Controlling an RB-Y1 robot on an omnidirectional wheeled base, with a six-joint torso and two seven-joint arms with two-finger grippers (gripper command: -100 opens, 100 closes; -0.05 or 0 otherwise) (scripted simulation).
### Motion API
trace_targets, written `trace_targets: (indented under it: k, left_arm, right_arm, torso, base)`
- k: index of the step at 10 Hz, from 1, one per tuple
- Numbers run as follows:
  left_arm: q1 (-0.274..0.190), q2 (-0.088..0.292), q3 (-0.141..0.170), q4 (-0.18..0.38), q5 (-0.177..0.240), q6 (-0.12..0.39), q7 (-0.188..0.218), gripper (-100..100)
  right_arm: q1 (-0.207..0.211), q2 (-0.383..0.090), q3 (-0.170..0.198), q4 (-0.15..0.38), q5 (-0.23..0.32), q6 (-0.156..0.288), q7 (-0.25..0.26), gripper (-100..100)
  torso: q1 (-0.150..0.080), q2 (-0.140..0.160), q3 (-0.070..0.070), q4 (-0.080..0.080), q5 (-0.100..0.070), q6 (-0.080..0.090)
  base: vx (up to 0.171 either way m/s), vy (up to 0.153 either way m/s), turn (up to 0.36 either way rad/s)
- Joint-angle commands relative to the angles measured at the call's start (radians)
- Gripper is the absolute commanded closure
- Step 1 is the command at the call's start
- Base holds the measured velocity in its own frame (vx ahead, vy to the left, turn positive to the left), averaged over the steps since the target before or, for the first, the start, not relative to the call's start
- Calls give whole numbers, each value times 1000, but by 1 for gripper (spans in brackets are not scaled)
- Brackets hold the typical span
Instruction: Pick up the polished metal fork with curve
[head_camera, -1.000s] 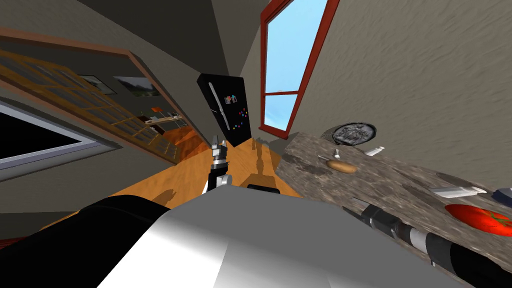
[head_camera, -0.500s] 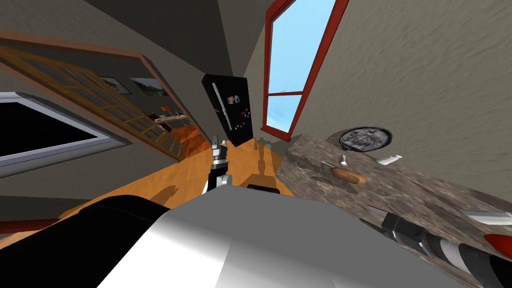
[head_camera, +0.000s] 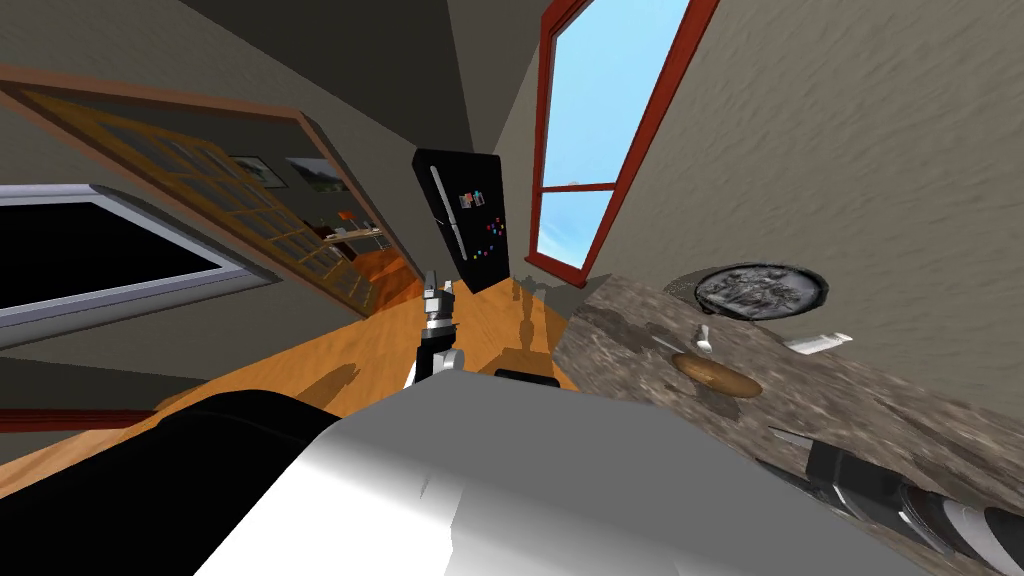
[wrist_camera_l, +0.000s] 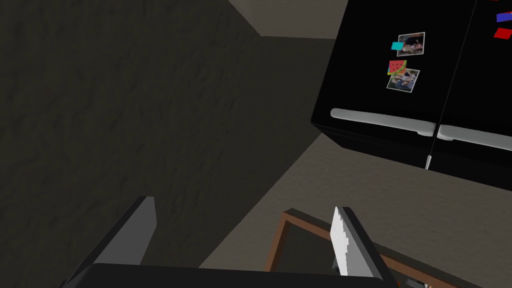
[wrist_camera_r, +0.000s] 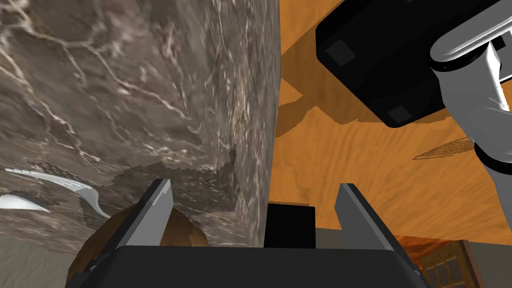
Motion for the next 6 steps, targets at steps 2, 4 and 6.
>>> trace_targets:
  k: [2,4,6]
  left_arm:
    - [0,0,0,0,0,0,0,0]
    - [0,0,0,0,0,0,0,0]
    - [0,0,0,0,0,0,0,0]
  right_arm:
    - [-16,-48,6,78,74,-46,0,-100]
    - [-23,-65,11,115,103,-62,-3,-100]
    - [-35,-88,21,156,148,-88,-8,-100]
  torso:
    - [0,0,0,0,0,-1]
    - [0,-2,-1,0,0,0]
    - [0,0,0,0,0,-1]
  base:
    - [142,-100,157]
    - [122,-102,109]
    - [123,-98,200]
